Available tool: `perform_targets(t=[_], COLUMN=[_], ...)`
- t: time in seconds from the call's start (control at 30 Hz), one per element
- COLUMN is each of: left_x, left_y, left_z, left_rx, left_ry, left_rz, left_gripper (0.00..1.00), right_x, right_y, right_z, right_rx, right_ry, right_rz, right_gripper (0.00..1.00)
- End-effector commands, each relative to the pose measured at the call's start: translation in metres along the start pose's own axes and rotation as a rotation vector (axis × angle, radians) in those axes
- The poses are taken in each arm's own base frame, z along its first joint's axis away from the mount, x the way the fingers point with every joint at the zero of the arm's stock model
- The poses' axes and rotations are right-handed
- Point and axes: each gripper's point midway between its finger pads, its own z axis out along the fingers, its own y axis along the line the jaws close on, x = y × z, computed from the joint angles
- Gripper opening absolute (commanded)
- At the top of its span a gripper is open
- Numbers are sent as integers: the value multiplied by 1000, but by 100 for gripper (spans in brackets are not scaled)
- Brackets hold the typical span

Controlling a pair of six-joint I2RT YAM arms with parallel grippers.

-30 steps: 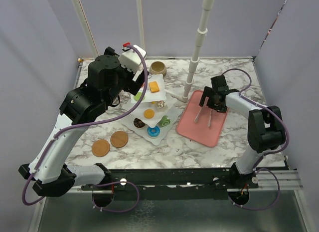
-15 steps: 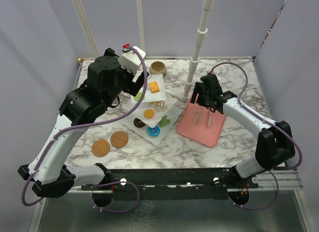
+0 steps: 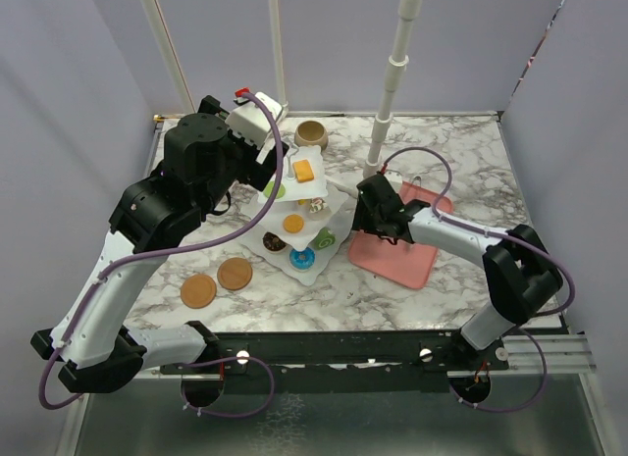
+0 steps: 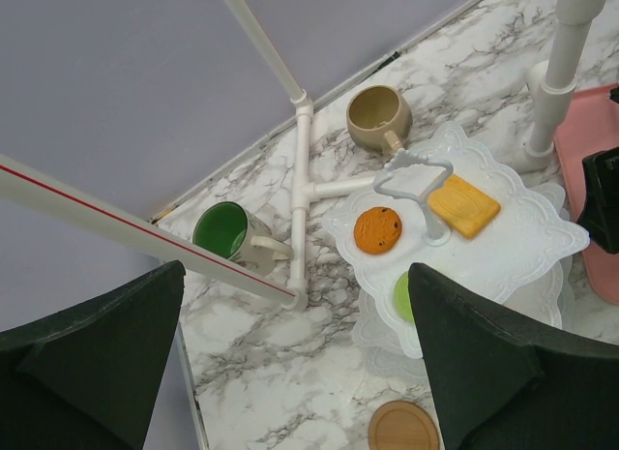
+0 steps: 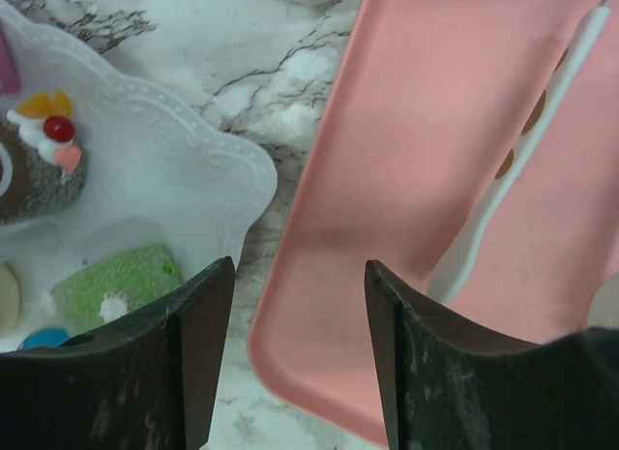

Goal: Serve the afternoon tea
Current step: Move the tray at the center of the board.

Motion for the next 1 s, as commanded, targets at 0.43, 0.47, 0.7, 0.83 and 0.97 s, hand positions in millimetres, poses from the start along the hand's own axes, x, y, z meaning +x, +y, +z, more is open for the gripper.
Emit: perform_targets(t=[0.43, 0.47, 0.7, 0.83, 0.97], left_x=[5, 5, 3, 1, 1], left_y=[1, 1, 2, 0, 0], left_z=[-5, -4, -6, -6, -7], left_rx=[6, 7, 5, 19, 18], left_ry=[10, 10, 3, -4, -2], left_rz=[11, 11, 6, -2, 2], left_gripper=[99, 99, 99, 99, 99], right_x=[-2, -1, 6, 8, 6], right_y=[-5, -6, -9, -9, -18], right_z=[42, 43, 52, 59, 58], right_rx=[94, 97, 112, 124, 145], right_ry=[-50, -49, -30, -16, -16], right_rz=[29, 28, 11, -6, -5], right_gripper=[44, 44, 42, 37, 21])
